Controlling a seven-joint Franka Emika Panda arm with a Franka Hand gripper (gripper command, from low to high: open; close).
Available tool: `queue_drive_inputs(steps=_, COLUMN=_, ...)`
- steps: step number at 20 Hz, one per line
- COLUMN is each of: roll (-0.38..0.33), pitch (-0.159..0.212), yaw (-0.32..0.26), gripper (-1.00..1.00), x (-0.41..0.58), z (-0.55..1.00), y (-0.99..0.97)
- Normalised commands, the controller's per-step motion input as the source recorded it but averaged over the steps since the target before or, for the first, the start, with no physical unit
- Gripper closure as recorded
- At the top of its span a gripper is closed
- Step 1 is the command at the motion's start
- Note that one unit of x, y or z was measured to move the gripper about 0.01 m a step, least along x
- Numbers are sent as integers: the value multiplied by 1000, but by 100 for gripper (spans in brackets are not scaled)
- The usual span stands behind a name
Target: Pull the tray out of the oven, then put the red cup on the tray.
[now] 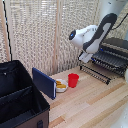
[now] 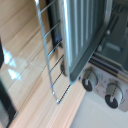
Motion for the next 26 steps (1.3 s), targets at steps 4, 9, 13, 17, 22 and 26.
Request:
queue_drive_inputs(steps=4, roll=257, pitch=48, yaw=-224, gripper=-100, x=95, z=264, y=206)
queue_drive_inputs(steps=9, roll=201, pitch=-5, yaw=-191, gripper=-100, x=26, z=483, y=366)
queue_drive_inputs(steps=13, roll=155, pitch=-37, yaw=-175, gripper=-100, x=0, z=635, y=449)
queue_drive_inputs(steps=17, roll=166, pitch=-60, yaw=-175, gripper=-100, x=0, z=581, y=470)
queue_drive_inputs(steps=22, roll=237, pitch=-132, yaw=-147, gripper=-100, x=-89, z=326, y=479)
queue_drive_inputs(steps=26, roll=323, pitch=-214, yaw=-100, gripper=-100, x=-207, z=28, y=291)
